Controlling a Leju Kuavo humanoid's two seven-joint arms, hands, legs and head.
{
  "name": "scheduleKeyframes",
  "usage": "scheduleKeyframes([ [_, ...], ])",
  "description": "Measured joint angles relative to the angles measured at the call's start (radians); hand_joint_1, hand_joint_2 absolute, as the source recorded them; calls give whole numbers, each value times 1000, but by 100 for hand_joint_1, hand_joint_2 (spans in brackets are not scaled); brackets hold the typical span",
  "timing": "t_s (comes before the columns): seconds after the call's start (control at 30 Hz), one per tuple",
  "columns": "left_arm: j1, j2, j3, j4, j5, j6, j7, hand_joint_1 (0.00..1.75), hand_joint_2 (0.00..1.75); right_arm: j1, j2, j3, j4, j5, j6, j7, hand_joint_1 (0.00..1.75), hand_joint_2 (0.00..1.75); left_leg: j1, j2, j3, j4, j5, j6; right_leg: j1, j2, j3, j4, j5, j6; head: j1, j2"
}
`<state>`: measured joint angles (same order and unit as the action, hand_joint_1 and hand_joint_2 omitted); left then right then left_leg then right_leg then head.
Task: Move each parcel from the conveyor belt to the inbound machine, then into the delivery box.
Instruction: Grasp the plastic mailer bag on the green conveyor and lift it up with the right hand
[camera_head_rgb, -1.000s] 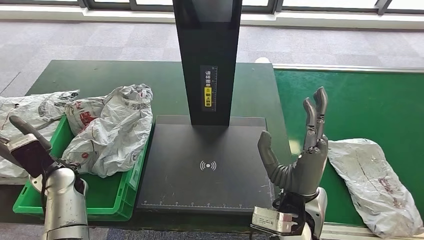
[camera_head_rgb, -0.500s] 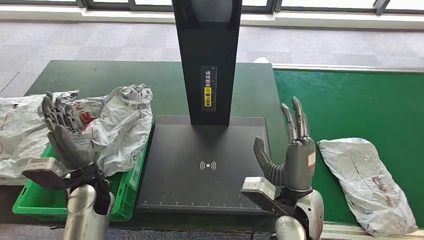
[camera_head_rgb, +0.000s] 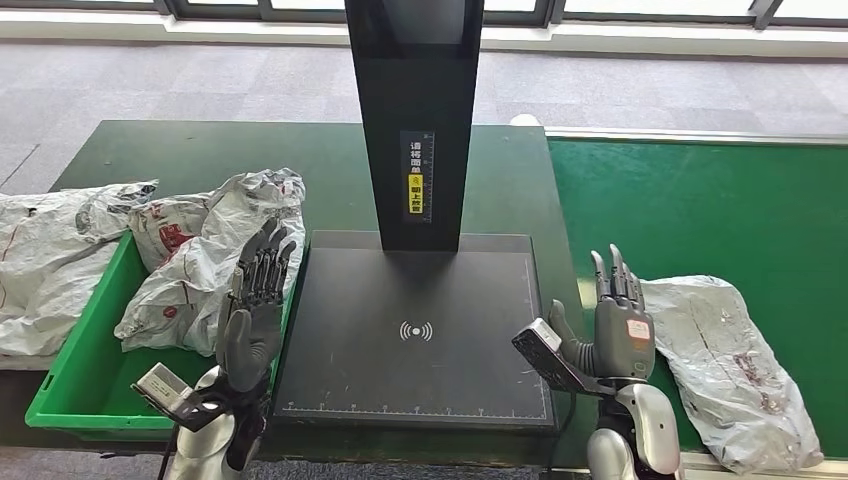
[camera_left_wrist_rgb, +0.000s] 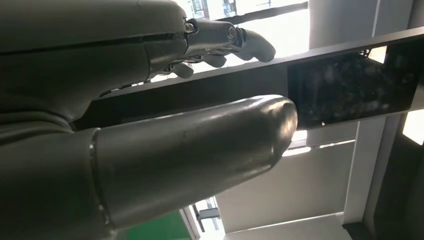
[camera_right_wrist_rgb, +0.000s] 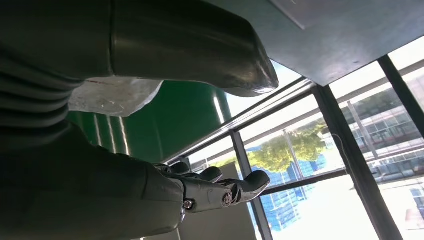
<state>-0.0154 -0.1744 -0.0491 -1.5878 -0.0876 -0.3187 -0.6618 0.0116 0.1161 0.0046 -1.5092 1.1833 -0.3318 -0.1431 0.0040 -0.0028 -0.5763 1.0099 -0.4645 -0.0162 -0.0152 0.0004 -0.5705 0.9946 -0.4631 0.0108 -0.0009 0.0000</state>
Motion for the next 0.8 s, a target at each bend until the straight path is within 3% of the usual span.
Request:
scheduleKeyframes([
  [0.27, 0, -4, -6, 20, -6, -8, -3, 0, 0, 7, -12, -31, 32, 7, 2, -1, 0, 0, 0, 0, 0, 0, 0, 0, 0, 0, 0, 0, 0, 0, 0, 0],
  [0.4, 1, -6, -7, 25, -6, -9, -3, 0, 0, 7, -14, -39, 38, 10, 3, -1, 0, 175, 0, 0, 0, 0, 0, 0, 0, 1, 0, 0, 0, 0, 0, 0],
  [0.6, 6, -7, -21, 36, -13, -97, -3, 0, 0, 37, -35, -84, 53, 48, 37, 94, 0, 175, 0, -2, 0, 0, 0, 1, 0, -2, 1, -1, 0, 0, 0, 0],
  [0.8, 15, -14, -31, 47, -66, -95, -5, 0, 0, 79, -50, -260, 103, 148, 76, 160, 0, 175, -1, 0, 0, 0, -2, 3, -2, -1, 0, -1, -1, 1, 0, 0],
])
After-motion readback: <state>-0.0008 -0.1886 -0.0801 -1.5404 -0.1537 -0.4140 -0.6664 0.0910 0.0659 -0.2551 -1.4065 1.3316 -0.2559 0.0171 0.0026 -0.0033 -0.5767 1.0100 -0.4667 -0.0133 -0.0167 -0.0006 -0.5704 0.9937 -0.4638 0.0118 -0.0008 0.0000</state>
